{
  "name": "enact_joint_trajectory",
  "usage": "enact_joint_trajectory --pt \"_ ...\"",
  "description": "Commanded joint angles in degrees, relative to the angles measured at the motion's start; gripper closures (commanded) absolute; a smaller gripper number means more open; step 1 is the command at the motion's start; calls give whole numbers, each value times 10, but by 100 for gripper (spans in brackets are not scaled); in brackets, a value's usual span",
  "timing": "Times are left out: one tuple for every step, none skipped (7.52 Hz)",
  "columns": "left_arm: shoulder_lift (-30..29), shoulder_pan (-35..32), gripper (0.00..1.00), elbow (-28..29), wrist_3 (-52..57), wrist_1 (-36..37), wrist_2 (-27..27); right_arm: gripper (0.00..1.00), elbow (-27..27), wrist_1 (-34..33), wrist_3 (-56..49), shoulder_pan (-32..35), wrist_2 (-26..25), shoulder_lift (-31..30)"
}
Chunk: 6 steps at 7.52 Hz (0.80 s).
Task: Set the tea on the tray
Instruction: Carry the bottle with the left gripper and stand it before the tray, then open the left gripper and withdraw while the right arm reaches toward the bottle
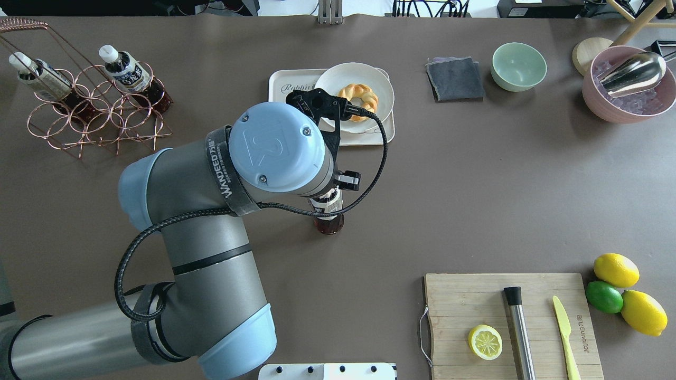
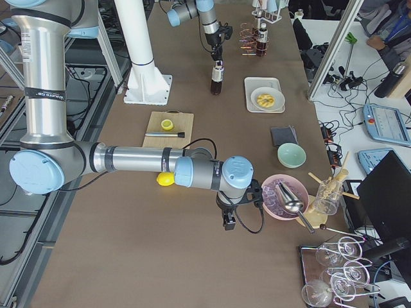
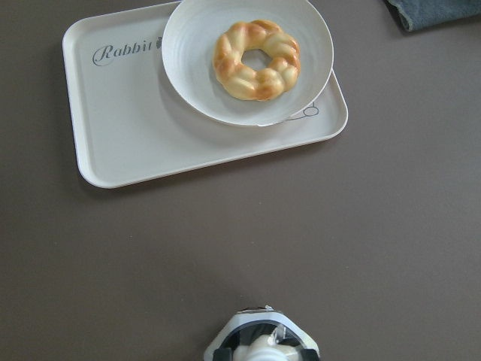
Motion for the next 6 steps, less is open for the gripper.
enact_joint_trajectory --pt "1 12 31 1 0 -4 24 0 1 1 0 -5 -1 10" --pt "0 12 25 -1 0 -4 24 0 10 0 7 -5 1 20" --pt "0 10 18 -12 2 -3 23 0 34 0 54 -18 28 38" --pt "0 1 17 -27 6 -1 17 0 73 0 154 -54 46 58" --pt "2 -24 13 -46 7 2 5 0 115 0 262 -92 42 80" --pt "36 -73 12 -65 36 1 -57 0 145 1 357 -130 40 108"
